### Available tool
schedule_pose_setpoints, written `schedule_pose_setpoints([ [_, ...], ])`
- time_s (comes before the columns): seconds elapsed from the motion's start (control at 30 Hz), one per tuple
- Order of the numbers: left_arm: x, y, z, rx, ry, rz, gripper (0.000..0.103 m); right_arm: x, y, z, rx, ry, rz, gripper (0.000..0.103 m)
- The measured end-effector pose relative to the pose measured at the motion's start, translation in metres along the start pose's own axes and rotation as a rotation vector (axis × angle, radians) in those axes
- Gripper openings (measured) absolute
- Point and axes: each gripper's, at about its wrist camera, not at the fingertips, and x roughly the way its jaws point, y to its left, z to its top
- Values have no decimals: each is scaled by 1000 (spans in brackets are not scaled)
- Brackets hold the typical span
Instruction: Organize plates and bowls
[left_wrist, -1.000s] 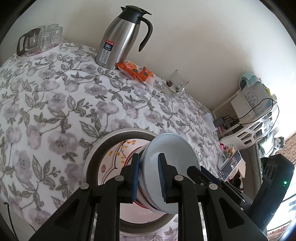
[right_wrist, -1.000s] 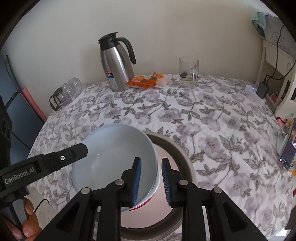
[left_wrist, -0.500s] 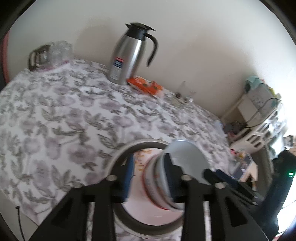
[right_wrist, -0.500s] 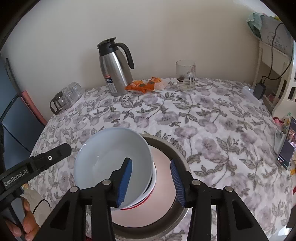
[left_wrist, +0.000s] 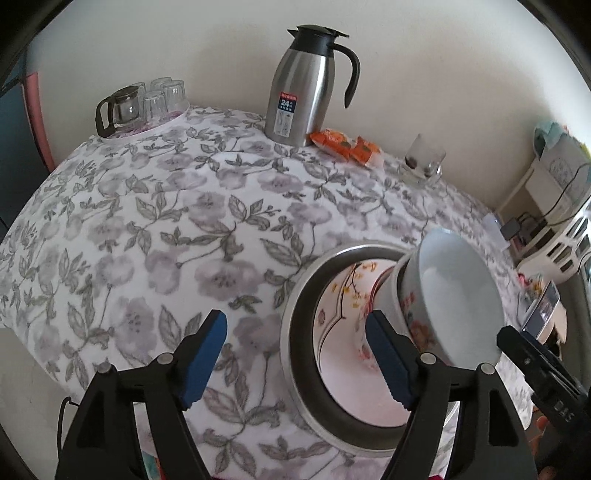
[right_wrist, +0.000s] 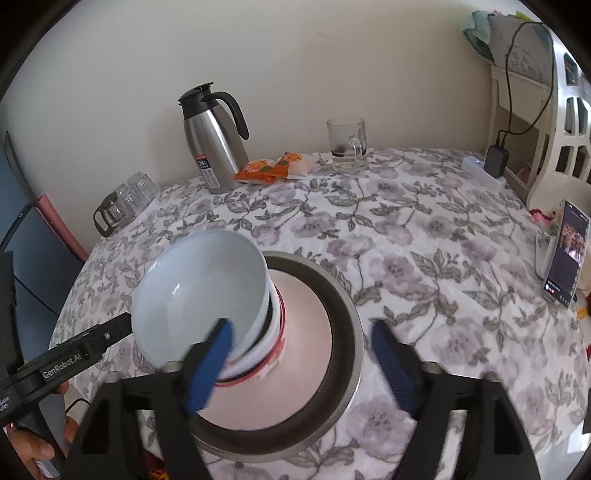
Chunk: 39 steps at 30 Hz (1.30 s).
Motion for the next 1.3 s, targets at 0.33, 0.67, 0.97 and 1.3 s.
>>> schedule_pose_setpoints([
  [0.33, -7, -2, -10, 30, -3, 14, 90, -8, -10, -19, 25, -11, -14, 91],
  [0.67, -11, -6, -20, 64, 20, 38, 90, -3, -13, -34, 8, 26, -49, 103],
  [0.97, -15, -8, -27, 75, 55, 53, 90, -1, -17, -42, 6, 44, -70, 103],
  [1.3, -15, -14, -38, 86, 97, 105, 90, -6, -20, -44, 13, 41, -75, 103],
])
